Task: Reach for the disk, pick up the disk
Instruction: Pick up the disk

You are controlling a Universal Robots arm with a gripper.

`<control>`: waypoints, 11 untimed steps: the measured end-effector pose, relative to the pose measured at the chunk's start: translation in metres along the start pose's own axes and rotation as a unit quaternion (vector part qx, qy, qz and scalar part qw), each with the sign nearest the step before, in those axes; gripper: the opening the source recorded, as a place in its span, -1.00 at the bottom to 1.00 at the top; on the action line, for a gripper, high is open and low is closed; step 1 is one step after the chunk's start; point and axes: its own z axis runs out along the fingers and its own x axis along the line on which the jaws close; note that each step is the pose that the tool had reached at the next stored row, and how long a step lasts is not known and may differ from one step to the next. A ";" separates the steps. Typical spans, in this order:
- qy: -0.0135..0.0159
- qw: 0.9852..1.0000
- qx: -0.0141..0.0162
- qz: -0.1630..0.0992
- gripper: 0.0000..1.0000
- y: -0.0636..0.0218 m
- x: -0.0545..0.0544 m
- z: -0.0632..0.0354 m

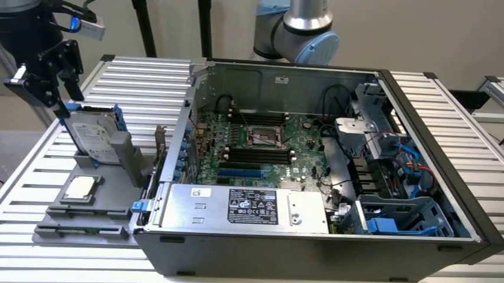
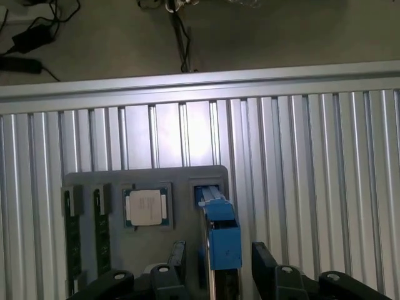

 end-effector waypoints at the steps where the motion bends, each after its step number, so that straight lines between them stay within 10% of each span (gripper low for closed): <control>1: 0.000 1.000 0.000 0.000 0.08 0.0001 0.000 0.0019; 11: -0.002 1.000 0.000 -0.005 0.08 0.0010 0.000 0.0200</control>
